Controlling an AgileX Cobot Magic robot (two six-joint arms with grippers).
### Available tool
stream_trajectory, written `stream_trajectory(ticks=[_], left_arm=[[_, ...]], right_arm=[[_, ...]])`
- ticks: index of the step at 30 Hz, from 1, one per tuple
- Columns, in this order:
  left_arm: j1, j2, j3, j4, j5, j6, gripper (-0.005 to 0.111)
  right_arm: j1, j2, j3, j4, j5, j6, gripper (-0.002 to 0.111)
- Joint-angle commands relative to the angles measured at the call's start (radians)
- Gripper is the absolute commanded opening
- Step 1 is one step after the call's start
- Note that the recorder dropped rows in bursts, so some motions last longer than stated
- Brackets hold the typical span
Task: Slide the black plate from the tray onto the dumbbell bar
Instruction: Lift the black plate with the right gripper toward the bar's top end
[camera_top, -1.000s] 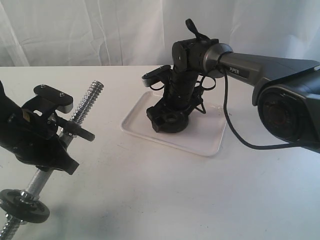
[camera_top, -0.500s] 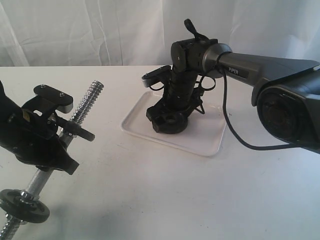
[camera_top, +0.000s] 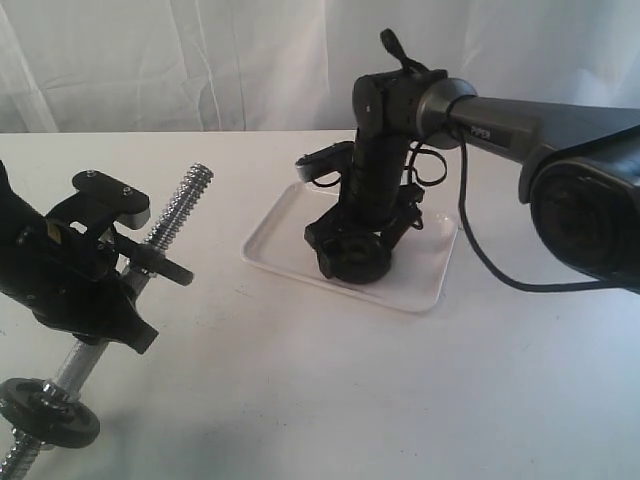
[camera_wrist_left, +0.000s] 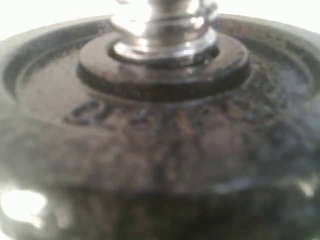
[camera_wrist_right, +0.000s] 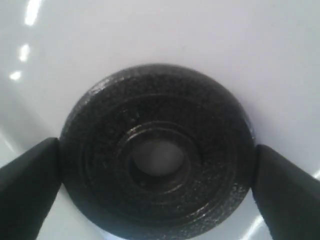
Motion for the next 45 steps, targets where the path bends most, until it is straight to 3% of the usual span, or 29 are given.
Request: stream_trajectory(ticks=[1, 9, 20, 30, 45], left_arm=[[0.001, -0.052, -0.025, -0.002, -0.06, 0.024, 0.0], [0.001, -0.052, -0.025, -0.002, -0.059, 0.033, 0.0], [0.001, -0.052, -0.025, -0.002, -0.042, 0.07, 0.0], [0.001, -0.052, -0.025, -0.002, -0.035, 0.092, 0.0], [0.001, -0.052, -0.025, -0.009, -0.025, 0.128, 0.0]], right_arm=[[-0.063, -0.073, 0.016, 0.142, 0.056, -0.036, 0.0], [-0.157, -0.141, 0.016, 0.427, 0.056, -0.12, 0.0], [-0.173, -0.163, 0.016, 0.754, 0.056, -0.204, 0.0], [-0.173, -0.29, 0.018, 0.872, 0.056, -0.208, 0.0], [-0.058, -0.294, 0.019, 0.864, 0.056, -0.162, 0.0]])
